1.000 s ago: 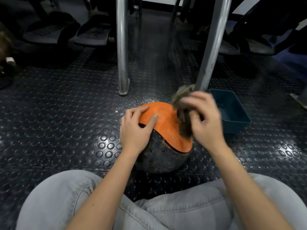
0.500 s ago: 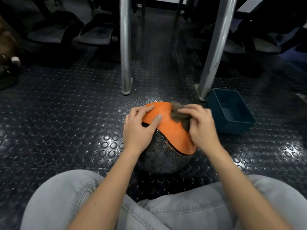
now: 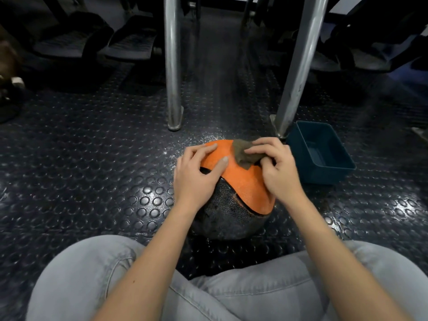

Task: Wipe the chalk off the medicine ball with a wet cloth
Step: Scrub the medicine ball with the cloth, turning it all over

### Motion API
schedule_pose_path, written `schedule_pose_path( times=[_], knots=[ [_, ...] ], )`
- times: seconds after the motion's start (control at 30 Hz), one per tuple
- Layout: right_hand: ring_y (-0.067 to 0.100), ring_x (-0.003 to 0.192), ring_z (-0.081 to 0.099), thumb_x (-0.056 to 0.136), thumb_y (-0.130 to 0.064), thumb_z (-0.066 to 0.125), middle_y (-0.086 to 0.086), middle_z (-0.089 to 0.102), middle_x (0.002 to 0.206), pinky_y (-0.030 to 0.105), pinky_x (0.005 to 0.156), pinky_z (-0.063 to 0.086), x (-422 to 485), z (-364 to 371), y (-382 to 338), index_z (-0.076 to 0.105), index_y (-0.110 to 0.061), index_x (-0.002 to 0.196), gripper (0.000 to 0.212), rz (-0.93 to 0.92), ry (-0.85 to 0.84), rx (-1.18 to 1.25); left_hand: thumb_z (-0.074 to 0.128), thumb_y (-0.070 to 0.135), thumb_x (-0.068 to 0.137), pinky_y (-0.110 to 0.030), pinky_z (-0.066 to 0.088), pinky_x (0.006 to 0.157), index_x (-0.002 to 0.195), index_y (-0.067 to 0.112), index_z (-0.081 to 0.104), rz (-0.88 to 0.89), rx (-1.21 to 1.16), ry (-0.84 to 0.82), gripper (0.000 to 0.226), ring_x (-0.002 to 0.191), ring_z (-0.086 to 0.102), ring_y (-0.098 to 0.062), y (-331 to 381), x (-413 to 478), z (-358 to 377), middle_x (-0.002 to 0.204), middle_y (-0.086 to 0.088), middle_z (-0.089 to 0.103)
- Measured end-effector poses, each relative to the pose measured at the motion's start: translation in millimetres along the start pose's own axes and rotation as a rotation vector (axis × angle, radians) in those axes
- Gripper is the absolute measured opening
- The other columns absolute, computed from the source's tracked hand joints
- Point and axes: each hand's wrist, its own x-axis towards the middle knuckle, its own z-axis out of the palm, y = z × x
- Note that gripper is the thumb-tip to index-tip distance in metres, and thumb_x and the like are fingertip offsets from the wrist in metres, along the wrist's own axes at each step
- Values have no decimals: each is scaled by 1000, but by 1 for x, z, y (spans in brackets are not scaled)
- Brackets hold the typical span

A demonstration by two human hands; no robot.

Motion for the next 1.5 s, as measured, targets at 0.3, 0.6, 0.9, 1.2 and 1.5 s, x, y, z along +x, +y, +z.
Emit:
schedule_pose_path(
  times=[0.3, 0.6, 0.9, 1.2, 1.5],
  knots=[
    [12, 95, 55, 83, -1, 40, -6, 65, 100, 32, 84, 45, 13, -7, -8, 69, -28, 84, 40, 475, 62, 83, 39, 71, 71, -43, 36, 102, 115, 41, 61, 16, 116, 28, 57, 109, 41, -2, 11, -9, 7, 116, 26, 47],
    [16, 97, 57, 83, 4, 37, 1, 66, 105, 35, 90, 46, 14, -10, 21, 67, -28, 83, 44, 546, -8, 99, 44, 71, 70, -42, 36, 102, 115, 44, 59, -46, 46, 0, 55, 108, 38, 0, 2, -3, -1, 115, 23, 46],
    [31, 76, 51, 77, -15, 37, 2, 65, 86, 36, 68, 43, -16, 18, -44, 73, -16, 83, 37, -118, 133, -360, 39, 71, 68, -42, 37, 99, 112, 45, 59, -70, 51, 54, 55, 103, 39, -2, 0, -3, -5, 109, 25, 45],
    [18, 90, 59, 83, -4, 37, 1, 69, 102, 33, 79, 48, 14, -14, 26, 69, -28, 78, 40, 698, 15, 115, 38, 73, 71, -44, 35, 103, 118, 43, 58, 5, 105, -9, 59, 113, 38, -5, 10, -8, 5, 121, 23, 46],
    [21, 76, 43, 77, -8, 39, 1, 66, 89, 30, 69, 37, -15, 13, -36, 73, -15, 82, 35, -287, 73, -251, 49, 61, 75, -44, 36, 102, 115, 45, 59, -107, 48, 38, 44, 107, 39, -4, 1, -1, -6, 113, 20, 44]
  ],
)
